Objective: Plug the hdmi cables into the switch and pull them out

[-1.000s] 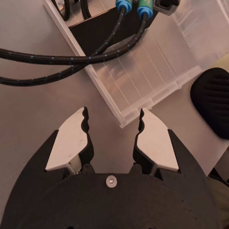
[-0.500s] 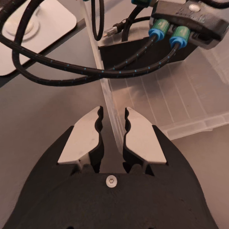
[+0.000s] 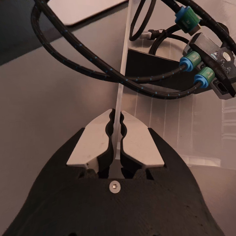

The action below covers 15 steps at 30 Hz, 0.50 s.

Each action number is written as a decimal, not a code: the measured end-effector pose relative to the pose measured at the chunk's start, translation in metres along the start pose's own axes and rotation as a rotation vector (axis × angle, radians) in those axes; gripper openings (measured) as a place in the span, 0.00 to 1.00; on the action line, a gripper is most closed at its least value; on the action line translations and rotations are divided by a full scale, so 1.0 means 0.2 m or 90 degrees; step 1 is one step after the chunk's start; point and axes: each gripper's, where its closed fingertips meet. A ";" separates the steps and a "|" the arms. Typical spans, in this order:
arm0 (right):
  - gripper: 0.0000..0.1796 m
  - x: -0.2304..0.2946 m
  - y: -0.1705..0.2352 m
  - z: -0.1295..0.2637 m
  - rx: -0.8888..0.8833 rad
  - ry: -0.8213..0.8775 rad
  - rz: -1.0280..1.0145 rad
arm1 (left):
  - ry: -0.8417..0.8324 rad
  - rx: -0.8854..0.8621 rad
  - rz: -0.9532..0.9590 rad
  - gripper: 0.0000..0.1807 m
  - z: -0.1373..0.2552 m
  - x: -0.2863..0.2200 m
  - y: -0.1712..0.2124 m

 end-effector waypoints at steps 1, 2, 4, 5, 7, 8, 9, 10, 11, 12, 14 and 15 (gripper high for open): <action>0.05 0.00 0.00 0.00 0.002 0.000 0.004 | -0.004 0.008 0.010 0.03 0.05 0.07 0.04; 0.05 0.00 0.00 0.00 0.003 0.000 0.012 | -0.006 0.010 0.020 0.03 0.09 0.13 0.08; 0.05 -0.01 -0.01 0.00 0.004 -0.001 0.031 | -0.009 0.009 0.051 0.03 0.18 0.25 0.16; 0.05 -0.01 -0.01 0.00 0.003 -0.001 0.044 | -0.020 0.005 0.065 0.03 0.22 0.31 0.20; 0.05 -0.01 -0.02 -0.01 -0.001 -0.001 0.064 | -0.043 -0.011 0.104 0.03 0.31 0.43 0.26; 0.05 -0.01 -0.02 -0.01 -0.002 0.001 0.071 | -0.054 -0.021 0.127 0.03 0.35 0.48 0.29; 0.05 -0.01 -0.02 -0.01 -0.004 0.004 0.080 | -0.068 -0.033 0.150 0.03 0.39 0.54 0.31; 0.05 -0.01 -0.03 -0.01 -0.008 0.008 0.084 | -0.083 -0.045 0.172 0.03 0.42 0.59 0.33; 0.04 -0.02 -0.04 -0.01 -0.015 0.012 0.081 | -0.098 -0.058 0.194 0.04 0.45 0.64 0.35; 0.04 -0.02 -0.06 -0.02 -0.024 0.016 0.074 | -0.112 -0.070 0.215 0.04 0.48 0.69 0.38; 0.04 -0.02 -0.09 -0.03 -0.039 0.019 0.064 | -0.134 -0.080 0.235 0.04 0.54 0.75 0.42; 0.04 -0.02 -0.10 -0.03 -0.038 0.017 0.066 | -0.138 -0.080 0.235 0.04 0.56 0.77 0.44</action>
Point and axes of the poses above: each gripper's, where its closed fingertips meet, z back along the fingers, y out of its underside, x = y × z across the jaws, and after that the axes turned 5 degrees about y, right-handed
